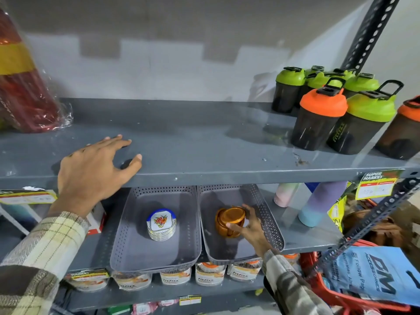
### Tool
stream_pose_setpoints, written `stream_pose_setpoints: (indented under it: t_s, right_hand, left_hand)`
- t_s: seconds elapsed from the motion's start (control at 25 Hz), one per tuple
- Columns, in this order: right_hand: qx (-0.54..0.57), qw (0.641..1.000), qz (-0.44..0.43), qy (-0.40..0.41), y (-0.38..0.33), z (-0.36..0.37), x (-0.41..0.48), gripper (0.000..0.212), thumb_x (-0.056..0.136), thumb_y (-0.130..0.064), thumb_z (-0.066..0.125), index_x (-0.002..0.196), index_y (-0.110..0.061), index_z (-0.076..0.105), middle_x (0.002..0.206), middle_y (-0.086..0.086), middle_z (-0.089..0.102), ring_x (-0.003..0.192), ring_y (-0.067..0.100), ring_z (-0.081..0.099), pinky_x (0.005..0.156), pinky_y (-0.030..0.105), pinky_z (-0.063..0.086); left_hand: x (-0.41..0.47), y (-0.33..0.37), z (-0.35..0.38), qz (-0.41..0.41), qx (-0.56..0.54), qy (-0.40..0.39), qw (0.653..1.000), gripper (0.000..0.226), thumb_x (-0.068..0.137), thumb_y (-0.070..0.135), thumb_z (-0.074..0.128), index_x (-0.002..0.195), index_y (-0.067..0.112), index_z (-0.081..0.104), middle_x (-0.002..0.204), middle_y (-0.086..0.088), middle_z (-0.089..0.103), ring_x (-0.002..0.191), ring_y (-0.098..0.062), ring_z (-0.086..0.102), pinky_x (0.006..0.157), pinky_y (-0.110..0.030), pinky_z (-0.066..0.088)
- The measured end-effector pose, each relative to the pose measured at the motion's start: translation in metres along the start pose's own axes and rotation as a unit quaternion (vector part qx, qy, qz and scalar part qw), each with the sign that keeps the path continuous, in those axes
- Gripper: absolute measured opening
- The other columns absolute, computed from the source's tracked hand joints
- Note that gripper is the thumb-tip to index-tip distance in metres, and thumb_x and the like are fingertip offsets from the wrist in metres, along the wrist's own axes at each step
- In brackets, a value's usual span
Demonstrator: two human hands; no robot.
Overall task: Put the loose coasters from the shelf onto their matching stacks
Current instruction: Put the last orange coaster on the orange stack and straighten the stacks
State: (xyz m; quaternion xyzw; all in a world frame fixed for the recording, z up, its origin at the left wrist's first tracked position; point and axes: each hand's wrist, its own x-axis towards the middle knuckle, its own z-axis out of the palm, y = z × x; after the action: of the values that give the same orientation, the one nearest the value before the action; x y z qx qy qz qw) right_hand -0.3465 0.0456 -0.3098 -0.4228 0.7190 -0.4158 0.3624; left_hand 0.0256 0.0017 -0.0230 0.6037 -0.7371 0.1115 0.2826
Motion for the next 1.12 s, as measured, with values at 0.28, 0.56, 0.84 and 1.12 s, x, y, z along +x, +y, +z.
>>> stream_pose_setpoints:
  t_s: [0.28,0.56,0.84,1.12]
  right_hand:
    - [-0.075,0.997,0.019,-0.012,-0.014,0.005,-0.003,0.092,0.062,-0.032,0.097,0.136,-0.038,0.043,0.135,0.004,0.055,0.132,0.028,0.05,0.108,0.037,0.041]
    - [-0.116,0.993,0.006,-0.021,-0.016,0.008,-0.002,0.094,0.073,-0.031,0.092,0.15,-0.026,0.04,0.158,0.007,0.037,0.146,0.03,0.036,0.118,0.044,0.032]
    - [-0.133,0.991,0.019,-0.001,-0.001,0.013,0.006,0.11,0.049,-0.072,0.087,0.144,-0.033,0.049,0.158,0.01,0.038,0.144,0.032,0.04,0.12,0.048,0.034]
    - [-0.258,0.966,-0.019,-0.018,-0.024,0.013,0.002,0.125,0.054,-0.083,0.076,0.156,-0.038,0.021,0.168,0.002,0.017,0.152,0.033,0.025,0.119,0.064,0.023]
  left_hand:
    - [0.0,0.001,0.001,0.001,-0.004,0.012,1.0,0.057,0.08,0.063,0.044,0.123,0.033,0.065,0.135,0.006,0.061,0.123,-0.025,0.058,0.086,-0.049,0.05]
    - [0.0,-0.001,0.002,0.005,0.0,0.014,1.0,0.058,0.08,0.065,0.042,0.123,0.034,0.065,0.133,0.005,0.062,0.122,-0.027,0.058,0.085,-0.05,0.05]
    - [0.0,-0.001,0.002,-0.005,-0.003,0.007,1.0,0.058,0.079,0.066,0.042,0.124,0.035,0.063,0.135,0.007,0.06,0.125,-0.025,0.056,0.088,-0.051,0.049]
    - [0.001,-0.001,0.002,-0.006,-0.001,0.001,1.0,0.06,0.079,0.067,0.041,0.126,0.035,0.063,0.137,0.007,0.059,0.126,-0.026,0.055,0.089,-0.05,0.048]
